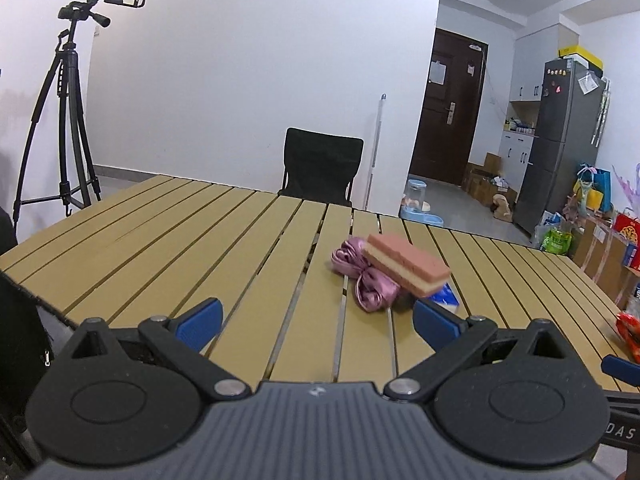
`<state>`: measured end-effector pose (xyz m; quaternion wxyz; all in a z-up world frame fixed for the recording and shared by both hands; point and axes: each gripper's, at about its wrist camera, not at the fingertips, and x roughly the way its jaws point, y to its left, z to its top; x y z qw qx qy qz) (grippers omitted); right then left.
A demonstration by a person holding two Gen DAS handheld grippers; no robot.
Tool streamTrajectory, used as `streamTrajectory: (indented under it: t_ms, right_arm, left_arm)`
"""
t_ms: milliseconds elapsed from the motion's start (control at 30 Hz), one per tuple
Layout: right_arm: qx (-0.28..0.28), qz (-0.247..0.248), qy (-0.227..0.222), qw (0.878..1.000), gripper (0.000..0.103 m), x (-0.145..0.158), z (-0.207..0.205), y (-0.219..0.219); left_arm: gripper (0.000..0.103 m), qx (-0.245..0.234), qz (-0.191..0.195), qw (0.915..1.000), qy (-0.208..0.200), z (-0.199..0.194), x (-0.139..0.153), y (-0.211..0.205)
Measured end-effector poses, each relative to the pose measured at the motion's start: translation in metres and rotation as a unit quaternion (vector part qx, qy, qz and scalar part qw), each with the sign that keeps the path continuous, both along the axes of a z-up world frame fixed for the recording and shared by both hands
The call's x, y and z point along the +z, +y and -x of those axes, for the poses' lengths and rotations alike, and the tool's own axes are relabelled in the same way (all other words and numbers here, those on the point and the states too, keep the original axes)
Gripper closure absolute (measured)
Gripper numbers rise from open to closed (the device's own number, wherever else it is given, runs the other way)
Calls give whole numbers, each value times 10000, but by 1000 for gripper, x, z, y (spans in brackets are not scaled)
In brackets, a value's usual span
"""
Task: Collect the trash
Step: 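Raise both grippers back up to the table items, then grasp the pink sponge with the right gripper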
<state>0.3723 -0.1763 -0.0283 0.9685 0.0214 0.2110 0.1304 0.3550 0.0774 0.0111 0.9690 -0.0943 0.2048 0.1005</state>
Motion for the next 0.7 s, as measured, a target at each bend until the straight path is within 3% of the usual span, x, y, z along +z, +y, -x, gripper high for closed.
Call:
streamTrajectory:
  t_ms: [300, 700]
  right_arm:
    - [26, 57, 53, 10000, 0, 11, -58, 16]
    - [-72, 246, 102, 9996, 0, 19, -127, 62]
  left_arm:
    - [0, -37, -90, 9996, 270, -54, 0, 14]
    - [0, -190, 79, 9987, 470, -121, -3, 49]
